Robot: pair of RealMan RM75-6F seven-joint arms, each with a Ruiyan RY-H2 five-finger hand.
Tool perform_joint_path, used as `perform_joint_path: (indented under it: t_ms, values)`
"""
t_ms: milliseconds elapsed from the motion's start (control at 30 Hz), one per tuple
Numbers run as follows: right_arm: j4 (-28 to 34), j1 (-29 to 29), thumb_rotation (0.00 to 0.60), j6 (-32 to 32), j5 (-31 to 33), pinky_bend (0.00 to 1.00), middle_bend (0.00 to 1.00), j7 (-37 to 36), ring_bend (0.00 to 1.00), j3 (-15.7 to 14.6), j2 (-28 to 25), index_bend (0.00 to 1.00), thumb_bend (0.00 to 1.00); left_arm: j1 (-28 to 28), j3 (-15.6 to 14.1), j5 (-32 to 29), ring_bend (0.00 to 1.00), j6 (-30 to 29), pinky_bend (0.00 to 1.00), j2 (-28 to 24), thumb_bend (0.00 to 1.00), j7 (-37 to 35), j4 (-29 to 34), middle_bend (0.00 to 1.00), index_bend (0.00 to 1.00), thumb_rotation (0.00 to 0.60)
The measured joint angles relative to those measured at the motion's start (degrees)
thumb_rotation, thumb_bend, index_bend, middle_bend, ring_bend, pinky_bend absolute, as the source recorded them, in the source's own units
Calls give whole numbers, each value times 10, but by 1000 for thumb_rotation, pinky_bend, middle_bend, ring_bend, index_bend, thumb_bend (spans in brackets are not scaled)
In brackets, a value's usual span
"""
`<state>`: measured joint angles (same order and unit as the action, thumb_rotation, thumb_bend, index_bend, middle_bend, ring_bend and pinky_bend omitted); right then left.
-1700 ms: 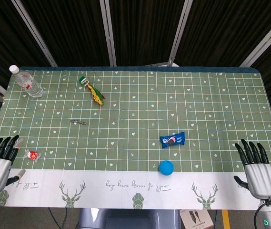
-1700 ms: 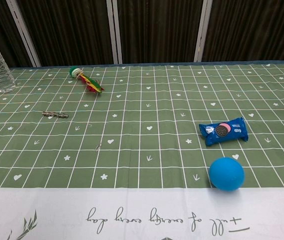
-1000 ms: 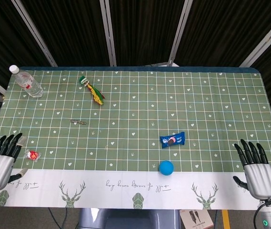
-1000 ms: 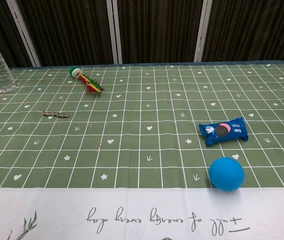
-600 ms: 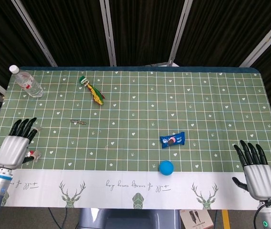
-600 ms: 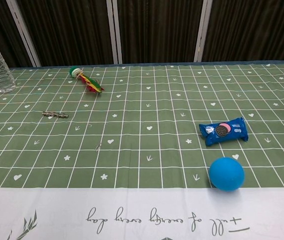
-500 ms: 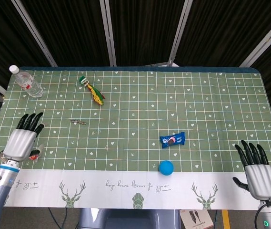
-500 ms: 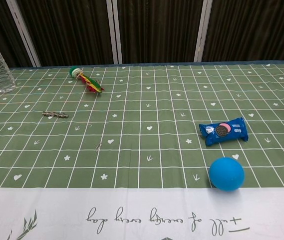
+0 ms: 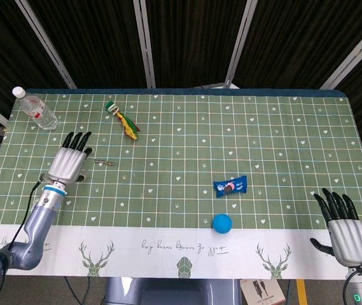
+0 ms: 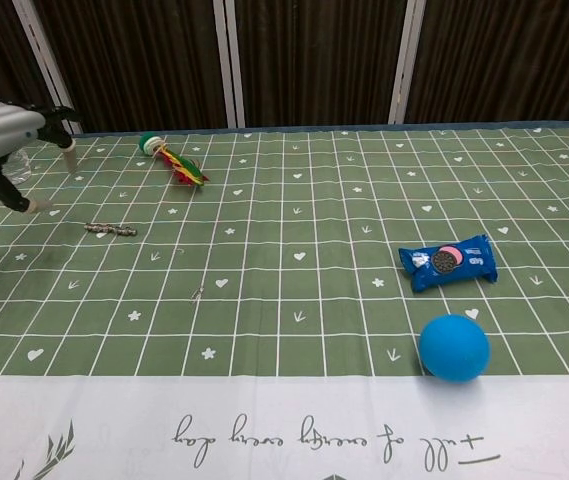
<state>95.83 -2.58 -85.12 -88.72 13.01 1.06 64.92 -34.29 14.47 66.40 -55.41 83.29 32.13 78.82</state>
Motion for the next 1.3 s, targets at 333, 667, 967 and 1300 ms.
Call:
perform_joint_path:
  t_ms: [333,667,967,1300]
  values:
    - [11,0,600,9,13,26,0,-12,0,-1,-9,93,26,-72,7,-46,0,48,0,89,302,37,-98,0,424,600]
    - [15,2,600,11,15,26,0,-21,0,-2,-16,93,24,-113,7,-91,0,68,0,164,326,65,-182,0,442,600]
    - [17,4,600,8,14,26,0,-28,0,-3,-19,93,24,-131,4,-116,0,73,0,193,326,77,-226,0,477,600]
    - [19,4,600,12,19,26,0,-27,0,-3,-20,95,25,-140,-1,-132,0,77,0,203,327,87,-261,0,480,600]
